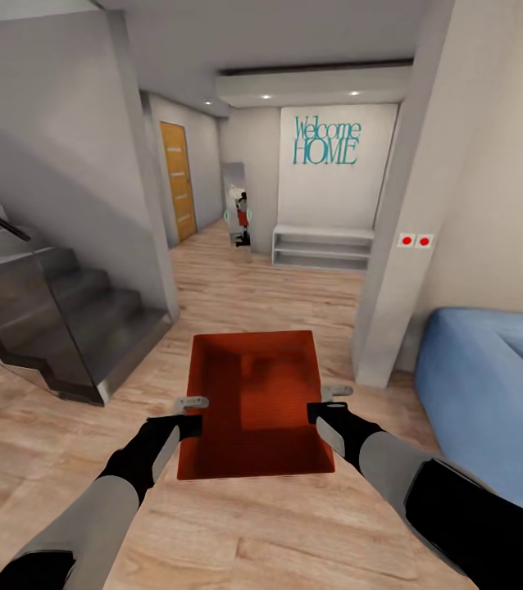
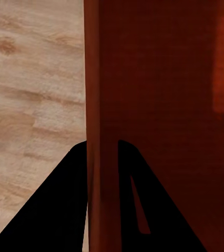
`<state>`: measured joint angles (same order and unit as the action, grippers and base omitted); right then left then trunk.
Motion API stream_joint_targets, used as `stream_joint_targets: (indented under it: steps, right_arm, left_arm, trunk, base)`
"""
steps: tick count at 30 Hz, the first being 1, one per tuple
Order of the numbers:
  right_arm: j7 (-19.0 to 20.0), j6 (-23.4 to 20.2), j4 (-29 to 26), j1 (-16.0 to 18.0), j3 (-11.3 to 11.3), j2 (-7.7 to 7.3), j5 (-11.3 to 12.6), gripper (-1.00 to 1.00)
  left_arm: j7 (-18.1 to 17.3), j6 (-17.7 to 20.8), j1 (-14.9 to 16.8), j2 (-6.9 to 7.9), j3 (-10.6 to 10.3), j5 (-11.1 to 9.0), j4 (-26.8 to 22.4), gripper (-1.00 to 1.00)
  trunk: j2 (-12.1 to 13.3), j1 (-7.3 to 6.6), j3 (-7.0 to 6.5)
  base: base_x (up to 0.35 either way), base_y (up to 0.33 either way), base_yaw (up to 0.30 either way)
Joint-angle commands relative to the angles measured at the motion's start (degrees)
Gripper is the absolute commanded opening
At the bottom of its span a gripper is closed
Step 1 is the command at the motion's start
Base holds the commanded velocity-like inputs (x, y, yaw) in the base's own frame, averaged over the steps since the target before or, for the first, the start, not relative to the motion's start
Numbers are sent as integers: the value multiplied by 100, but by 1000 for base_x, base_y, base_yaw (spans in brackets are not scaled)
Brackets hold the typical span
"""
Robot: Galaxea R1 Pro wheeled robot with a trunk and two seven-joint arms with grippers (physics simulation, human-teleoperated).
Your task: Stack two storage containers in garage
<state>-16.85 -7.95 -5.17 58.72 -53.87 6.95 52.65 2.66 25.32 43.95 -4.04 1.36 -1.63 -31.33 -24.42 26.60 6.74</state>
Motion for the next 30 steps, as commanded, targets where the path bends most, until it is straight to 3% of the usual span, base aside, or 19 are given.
stream_joint_targets:
  steps: [1, 30]
  right_arm:
    - [-20, 321, -37, 7, 52, -53, -27, -100]
    - [-20, 329, -37, -4, 52, -53, -27, -100]
  left_arm:
    - [50, 26, -1, 70, -41, -119, 22, -100]
    - [50, 26, -1, 63, -47, -119, 26, -100]
  trunk:
    - [-12, 6, 12]
    - [-12, 6, 12]
  base:
    - [322, 0, 0]
    - [322, 0, 0]
